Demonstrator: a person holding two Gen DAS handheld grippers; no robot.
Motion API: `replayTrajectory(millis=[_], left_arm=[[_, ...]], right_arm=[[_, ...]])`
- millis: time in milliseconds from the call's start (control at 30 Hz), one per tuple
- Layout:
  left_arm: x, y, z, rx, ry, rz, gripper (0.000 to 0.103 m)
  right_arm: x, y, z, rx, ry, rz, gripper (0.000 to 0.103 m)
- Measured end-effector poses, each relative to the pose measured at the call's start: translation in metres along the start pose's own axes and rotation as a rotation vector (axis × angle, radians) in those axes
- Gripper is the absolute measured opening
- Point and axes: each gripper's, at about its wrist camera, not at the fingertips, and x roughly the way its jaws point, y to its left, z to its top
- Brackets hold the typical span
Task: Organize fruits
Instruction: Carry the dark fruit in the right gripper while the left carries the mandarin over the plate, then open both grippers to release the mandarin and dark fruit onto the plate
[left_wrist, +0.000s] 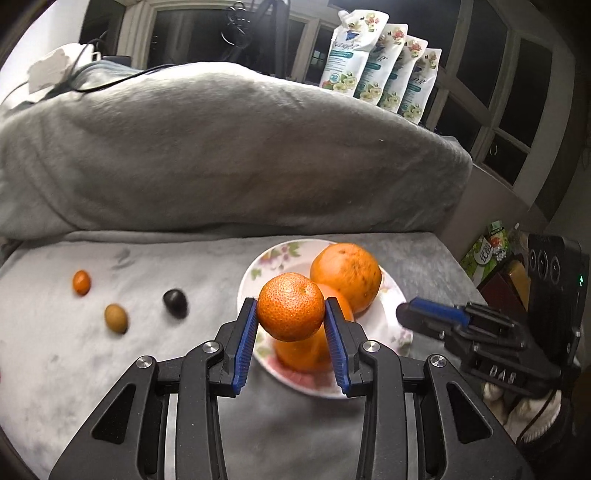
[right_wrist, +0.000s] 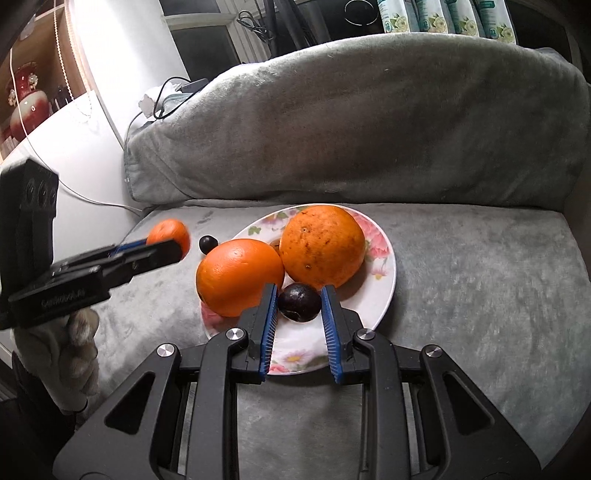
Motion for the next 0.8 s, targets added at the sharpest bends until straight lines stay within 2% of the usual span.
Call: replayTrajectory(millis=[367,800], left_arm=[[0.024,-0.012,0.014,0.006,0.029,-0.014,0.035],[0.027,-0.016,0.019,0.007,0.027,-0.011,0.035]], right_arm=[[0.006,-0.002,-0.004,-0.015,0.006,0.012,0.025],[0.013,0.002,-0.003,-0.037,0.016,0.032,0.025]])
